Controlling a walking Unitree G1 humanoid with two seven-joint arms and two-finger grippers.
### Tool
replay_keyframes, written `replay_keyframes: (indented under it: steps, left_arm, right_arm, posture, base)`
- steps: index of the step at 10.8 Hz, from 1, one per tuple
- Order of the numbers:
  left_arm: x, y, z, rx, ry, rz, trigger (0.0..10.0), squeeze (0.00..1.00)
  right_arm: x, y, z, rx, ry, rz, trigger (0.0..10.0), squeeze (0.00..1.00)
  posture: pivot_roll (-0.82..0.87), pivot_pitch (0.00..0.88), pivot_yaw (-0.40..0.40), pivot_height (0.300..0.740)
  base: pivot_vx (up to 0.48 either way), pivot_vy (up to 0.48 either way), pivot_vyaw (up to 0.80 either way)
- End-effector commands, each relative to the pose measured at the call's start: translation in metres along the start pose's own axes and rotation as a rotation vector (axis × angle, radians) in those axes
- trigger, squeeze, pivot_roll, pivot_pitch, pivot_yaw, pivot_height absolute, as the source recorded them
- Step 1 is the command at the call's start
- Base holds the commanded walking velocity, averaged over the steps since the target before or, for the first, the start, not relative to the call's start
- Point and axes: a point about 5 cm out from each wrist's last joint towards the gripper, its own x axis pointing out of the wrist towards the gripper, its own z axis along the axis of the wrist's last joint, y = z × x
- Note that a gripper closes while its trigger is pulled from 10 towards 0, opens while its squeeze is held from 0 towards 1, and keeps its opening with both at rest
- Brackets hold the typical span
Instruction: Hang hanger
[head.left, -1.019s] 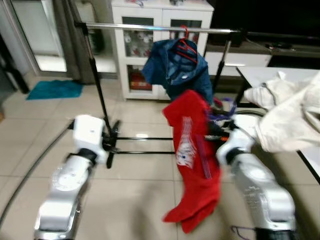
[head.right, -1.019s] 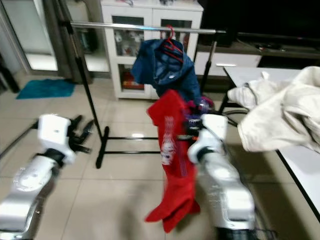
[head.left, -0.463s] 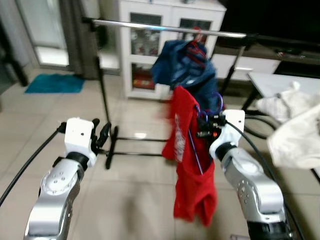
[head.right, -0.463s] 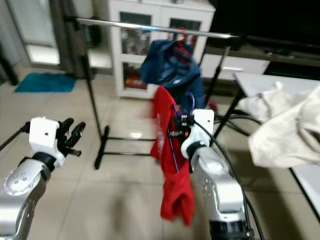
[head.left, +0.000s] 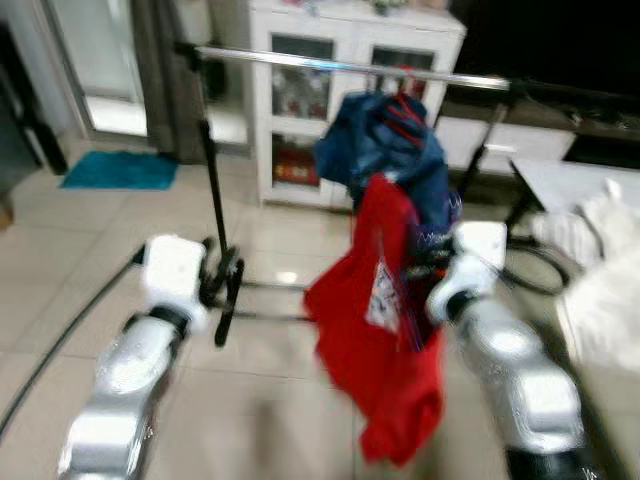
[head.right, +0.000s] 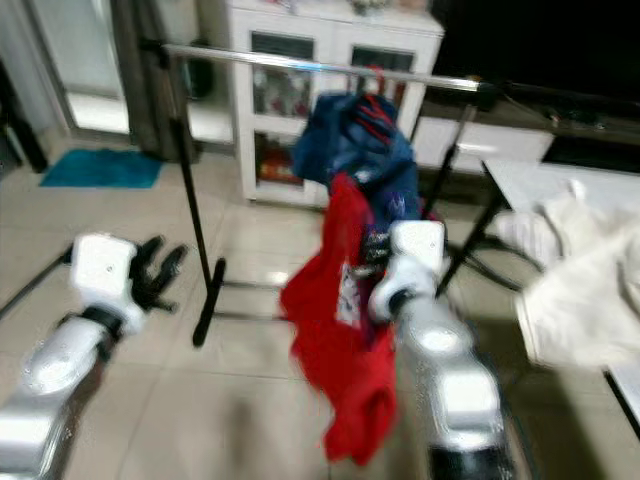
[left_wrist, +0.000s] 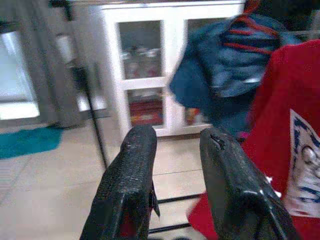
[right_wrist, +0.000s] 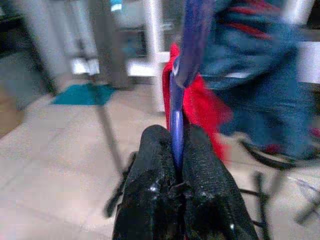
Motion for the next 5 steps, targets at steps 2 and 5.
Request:
replay_keyframes:
  steps: [2,5]
  left_arm:
    - [0.0023,-0.0091,0.0028,-0.006,-0.01,-0.024,10.0,0.0]
    - [0.0012,-0.0107,0.0029,-0.005,-0.009,-0.022,10.0,0.0]
  right_arm:
    - [-0.0011,-0.0108,0.0118,-0.032,-0.046,-0.03,10.0,0.0]
    - [0.0,-0.0111,0.0134,-0.024,-0.051,-0.032,10.0,0.0]
  posture:
    - [-0.02,0.0,-0.081,0.74]
    - [-0.02,0.0,-0.087,0.74]
  base:
    - [0.337,0.0,0.4]
    - [0.336,0.0,0.53]
